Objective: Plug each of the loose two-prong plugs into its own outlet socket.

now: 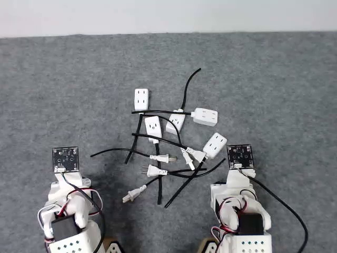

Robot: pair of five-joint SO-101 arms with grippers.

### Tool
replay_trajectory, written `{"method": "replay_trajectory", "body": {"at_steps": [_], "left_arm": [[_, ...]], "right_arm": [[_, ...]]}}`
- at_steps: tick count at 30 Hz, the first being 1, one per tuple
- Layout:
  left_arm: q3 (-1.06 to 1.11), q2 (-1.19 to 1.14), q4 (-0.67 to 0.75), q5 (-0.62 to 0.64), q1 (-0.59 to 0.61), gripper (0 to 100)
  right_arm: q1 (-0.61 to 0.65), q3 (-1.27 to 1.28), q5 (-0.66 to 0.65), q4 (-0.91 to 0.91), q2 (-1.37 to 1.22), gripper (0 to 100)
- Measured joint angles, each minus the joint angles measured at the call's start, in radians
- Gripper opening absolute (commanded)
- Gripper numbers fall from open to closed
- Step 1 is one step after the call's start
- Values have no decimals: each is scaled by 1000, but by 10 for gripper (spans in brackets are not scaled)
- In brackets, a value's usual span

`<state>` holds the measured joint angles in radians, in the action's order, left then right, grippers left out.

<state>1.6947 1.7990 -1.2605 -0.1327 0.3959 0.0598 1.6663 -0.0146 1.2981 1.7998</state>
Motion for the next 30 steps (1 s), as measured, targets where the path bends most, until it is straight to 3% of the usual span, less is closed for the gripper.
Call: {"method": "replay_trajectory", "body": {"at_steps": [6,13,20,24,27,30], "left_arm": [[0,0,0,0,-6,13],[0,0,0,0,-135,13],[0,2,2,0,-150,13],[0,2,77,0,-138,83],[0,2,173,0,-138,153],[-23,2,215,57,-152,134]], "right_arm": [[0,0,0,0,0,9],[0,0,3,5,0,9],[3,0,3,6,0,9],[-12,0,0,6,0,9],[-8,0,-103,-60,0,9],[-11,0,-281,-152,0,9]]}}
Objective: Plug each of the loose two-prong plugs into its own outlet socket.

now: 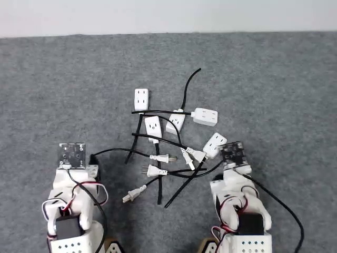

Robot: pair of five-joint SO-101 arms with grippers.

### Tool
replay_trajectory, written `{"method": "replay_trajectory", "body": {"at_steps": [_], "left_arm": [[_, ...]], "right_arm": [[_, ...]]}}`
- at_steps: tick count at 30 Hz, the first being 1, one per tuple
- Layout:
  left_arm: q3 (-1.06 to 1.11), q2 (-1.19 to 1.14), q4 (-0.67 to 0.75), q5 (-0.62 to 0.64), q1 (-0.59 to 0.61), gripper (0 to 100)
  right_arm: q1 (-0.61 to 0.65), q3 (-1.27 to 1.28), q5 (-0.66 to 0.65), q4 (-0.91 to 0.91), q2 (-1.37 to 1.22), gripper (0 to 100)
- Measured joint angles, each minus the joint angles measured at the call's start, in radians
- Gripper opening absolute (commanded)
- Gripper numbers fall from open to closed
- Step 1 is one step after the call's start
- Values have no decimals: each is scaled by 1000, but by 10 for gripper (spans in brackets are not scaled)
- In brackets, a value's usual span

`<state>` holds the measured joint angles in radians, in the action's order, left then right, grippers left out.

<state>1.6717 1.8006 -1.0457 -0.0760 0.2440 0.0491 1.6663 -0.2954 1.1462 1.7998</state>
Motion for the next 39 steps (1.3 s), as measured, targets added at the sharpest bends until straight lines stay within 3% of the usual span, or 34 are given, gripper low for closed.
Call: {"method": "replay_trajectory", "body": {"at_steps": [3,10,18,27,34,39], "left_arm": [[-54,0,-9,52,-43,122],[-265,-195,-20,133,-86,124],[-703,-844,17,239,-146,124],[-1128,-1545,126,367,-321,124],[-1498,-2004,152,413,-364,215],[-1751,-2275,149,454,-364,217]], "right_arm": [[-35,0,-114,-87,0,8],[-118,-143,34,-94,-5,8],[-117,-385,133,-100,-344,9],[-124,-411,221,-440,-977,9],[-115,-414,213,-466,-1056,9],[-120,-414,213,-500,-1060,9]]}}
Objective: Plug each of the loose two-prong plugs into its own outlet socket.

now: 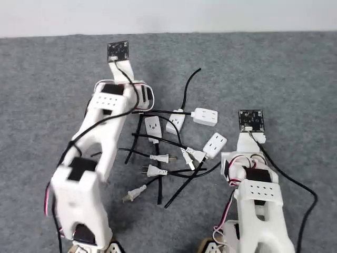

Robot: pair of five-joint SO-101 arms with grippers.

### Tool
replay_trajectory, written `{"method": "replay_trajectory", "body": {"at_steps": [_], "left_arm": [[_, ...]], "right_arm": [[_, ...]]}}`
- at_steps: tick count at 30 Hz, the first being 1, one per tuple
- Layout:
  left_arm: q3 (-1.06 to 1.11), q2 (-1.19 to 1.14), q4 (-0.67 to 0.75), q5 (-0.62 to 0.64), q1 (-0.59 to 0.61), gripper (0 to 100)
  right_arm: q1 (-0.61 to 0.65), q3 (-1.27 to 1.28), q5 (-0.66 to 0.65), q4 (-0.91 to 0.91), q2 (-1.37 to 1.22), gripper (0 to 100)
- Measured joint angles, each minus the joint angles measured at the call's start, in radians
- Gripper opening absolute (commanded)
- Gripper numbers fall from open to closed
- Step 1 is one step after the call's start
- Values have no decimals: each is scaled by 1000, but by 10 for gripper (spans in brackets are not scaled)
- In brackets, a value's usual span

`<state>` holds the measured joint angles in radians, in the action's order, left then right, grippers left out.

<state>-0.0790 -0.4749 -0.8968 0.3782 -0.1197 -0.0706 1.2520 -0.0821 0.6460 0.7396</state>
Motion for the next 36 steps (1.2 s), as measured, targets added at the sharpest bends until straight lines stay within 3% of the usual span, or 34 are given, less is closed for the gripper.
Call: {"method": "replay_trajectory", "body": {"at_steps": [6,11,16,21,36], "left_arm": [[-256,-101,-270,12,-6,217],[-259,-48,-482,91,-69,217],[-58,-8,-379,130,-158,217],[68,9,-206,138,-144,217],[95,21,-172,157,-140,217]], "right_arm": [[3,0,0,-11,-2,9],[2,0,0,-11,-2,9],[2,0,0,-11,-2,9],[2,0,0,-11,-2,9],[3,0,-44,-11,-2,9]]}}
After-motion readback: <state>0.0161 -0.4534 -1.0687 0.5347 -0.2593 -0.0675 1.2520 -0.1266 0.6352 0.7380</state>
